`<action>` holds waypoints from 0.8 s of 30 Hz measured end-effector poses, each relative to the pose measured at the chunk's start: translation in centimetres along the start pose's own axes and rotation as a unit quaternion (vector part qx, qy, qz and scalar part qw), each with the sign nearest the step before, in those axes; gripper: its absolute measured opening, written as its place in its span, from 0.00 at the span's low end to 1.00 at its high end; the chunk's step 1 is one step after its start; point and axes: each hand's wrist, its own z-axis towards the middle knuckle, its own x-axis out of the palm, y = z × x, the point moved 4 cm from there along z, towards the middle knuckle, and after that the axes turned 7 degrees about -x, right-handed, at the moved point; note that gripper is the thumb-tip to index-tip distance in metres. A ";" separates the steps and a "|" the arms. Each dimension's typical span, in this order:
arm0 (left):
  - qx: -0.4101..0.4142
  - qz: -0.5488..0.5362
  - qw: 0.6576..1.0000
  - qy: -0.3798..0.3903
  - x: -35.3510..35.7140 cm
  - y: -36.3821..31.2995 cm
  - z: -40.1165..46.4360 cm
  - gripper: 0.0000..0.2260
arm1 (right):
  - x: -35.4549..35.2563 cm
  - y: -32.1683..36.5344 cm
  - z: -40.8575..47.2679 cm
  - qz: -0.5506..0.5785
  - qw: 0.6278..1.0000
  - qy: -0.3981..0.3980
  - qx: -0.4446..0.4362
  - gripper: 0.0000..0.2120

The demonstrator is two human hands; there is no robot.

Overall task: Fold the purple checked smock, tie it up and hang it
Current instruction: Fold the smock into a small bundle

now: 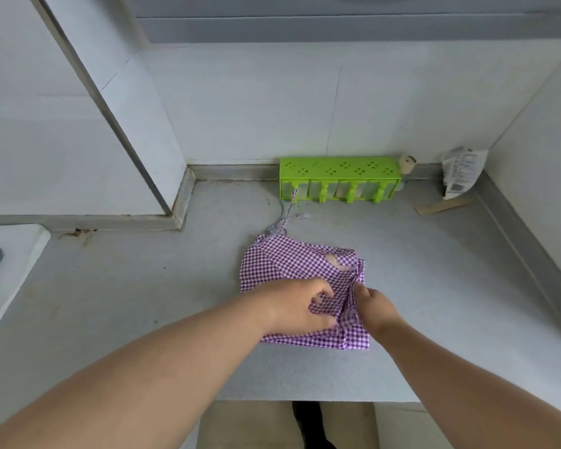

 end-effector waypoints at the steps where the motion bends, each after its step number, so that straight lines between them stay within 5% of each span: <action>1: 0.000 0.005 0.999 0.042 1.0 -0.2 0.6 0.26 | -0.7 -0.6 -0.1 0.012 1.000 -0.010 0.021 0.33; 3: -0.009 0.050 0.997 0.058 2.0 1.1 1.3 0.22 | -1.3 -1.0 -0.5 -0.019 0.999 -0.015 0.033 0.36; 7: -0.052 0.131 0.990 -0.014 2.0 4.8 2.5 0.15 | -1.7 -1.2 -0.6 -0.143 0.982 -0.104 -0.072 0.14; 10: -0.095 0.124 0.987 -0.038 1.6 6.8 3.1 0.20 | -0.4 0.7 -0.6 -0.218 0.937 -0.130 -0.240 0.20; 13: -0.106 0.142 0.984 -0.020 2.4 7.9 4.1 0.32 | 2.4 3.1 -0.2 -0.282 0.895 -0.060 -0.340 0.25; 18: -0.101 0.162 0.982 -0.005 4.4 9.0 6.2 0.44 | 5.4 -0.3 2.6 -0.374 0.888 0.048 -0.264 0.36; 24: -0.130 0.216 0.968 0.009 6.9 10.9 7.6 0.58 | 5.6 -3.0 3.3 -0.399 0.881 0.055 -0.247 0.38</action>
